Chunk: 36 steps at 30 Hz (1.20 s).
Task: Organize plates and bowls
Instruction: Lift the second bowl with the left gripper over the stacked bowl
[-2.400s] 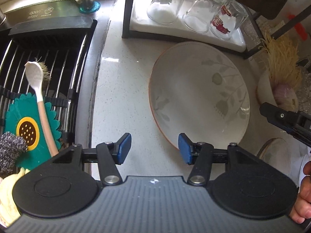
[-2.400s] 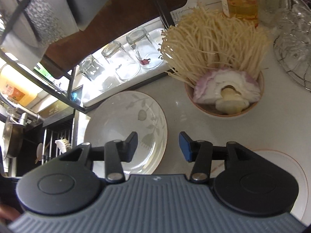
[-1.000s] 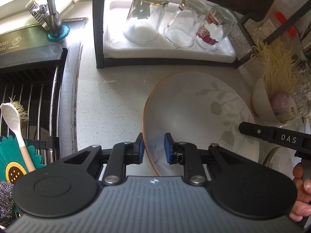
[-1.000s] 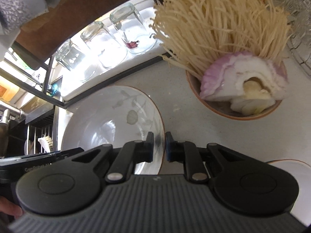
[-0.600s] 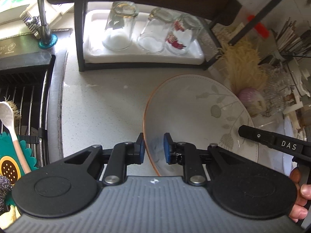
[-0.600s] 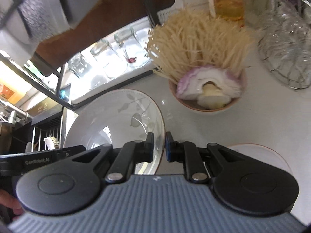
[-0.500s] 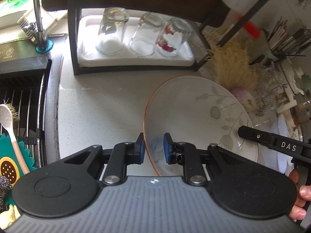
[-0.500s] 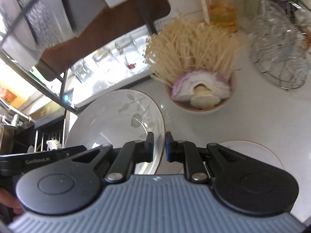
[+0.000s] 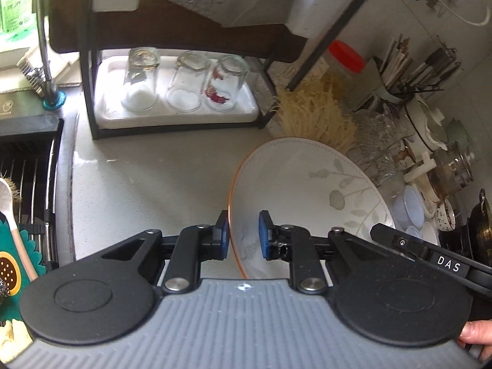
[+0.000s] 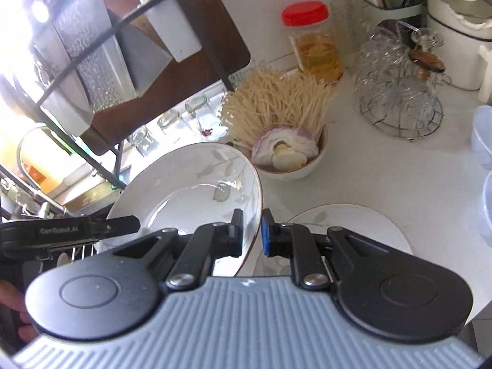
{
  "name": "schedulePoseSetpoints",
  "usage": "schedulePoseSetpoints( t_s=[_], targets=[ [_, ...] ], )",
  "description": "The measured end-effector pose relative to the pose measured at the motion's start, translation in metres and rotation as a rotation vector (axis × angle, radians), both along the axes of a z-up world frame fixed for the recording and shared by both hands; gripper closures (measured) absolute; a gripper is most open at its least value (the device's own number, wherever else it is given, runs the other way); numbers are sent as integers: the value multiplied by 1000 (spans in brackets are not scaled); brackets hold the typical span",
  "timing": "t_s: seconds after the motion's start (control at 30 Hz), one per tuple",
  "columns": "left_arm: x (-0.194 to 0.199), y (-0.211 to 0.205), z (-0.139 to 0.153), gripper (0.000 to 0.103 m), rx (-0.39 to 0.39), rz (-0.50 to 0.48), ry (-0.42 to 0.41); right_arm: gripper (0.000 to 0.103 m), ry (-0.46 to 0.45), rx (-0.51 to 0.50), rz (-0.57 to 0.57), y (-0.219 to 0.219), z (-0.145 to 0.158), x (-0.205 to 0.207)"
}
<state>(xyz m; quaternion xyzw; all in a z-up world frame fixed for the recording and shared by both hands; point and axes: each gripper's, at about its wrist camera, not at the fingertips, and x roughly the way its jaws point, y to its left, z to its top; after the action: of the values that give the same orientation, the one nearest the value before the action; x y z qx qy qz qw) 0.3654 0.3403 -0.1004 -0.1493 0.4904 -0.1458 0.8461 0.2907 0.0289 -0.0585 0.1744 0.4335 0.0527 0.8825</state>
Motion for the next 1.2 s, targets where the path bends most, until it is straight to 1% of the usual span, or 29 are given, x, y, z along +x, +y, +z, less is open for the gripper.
schedulePoseSetpoints(
  t_s=[0.23, 0.4, 0.5, 0.67, 0.77, 0.9, 1.1, 1.2],
  targets=[
    [-13, -23, 6, 81, -3, -34, -18, 88, -35, -8, -38, -20, 6, -17],
    [-19, -41, 2, 81, -14, -53, -4, 88, -33, -7, -70, -38, 2, -29],
    [-23, -55, -1, 81, 2, -69, -7, 88, -25, 10, -90, -50, -4, -36],
    [-26, -77, -15, 81, 11, -93, 13, 88, 5, -9, -107, -66, -15, -45],
    [-26, -88, -26, 81, 11, -102, 43, 88, 27, -21, -115, -74, -24, -47],
    [-24, -106, -40, 81, 38, -131, 68, 88, 64, -50, -134, -84, -38, -49],
    [-17, -126, -60, 81, 45, -169, 122, 88, 102, -82, -167, -95, -54, -54],
    [-17, -135, -65, 81, 66, -195, 126, 88, 121, -87, -184, -99, -61, -56]
  ],
)
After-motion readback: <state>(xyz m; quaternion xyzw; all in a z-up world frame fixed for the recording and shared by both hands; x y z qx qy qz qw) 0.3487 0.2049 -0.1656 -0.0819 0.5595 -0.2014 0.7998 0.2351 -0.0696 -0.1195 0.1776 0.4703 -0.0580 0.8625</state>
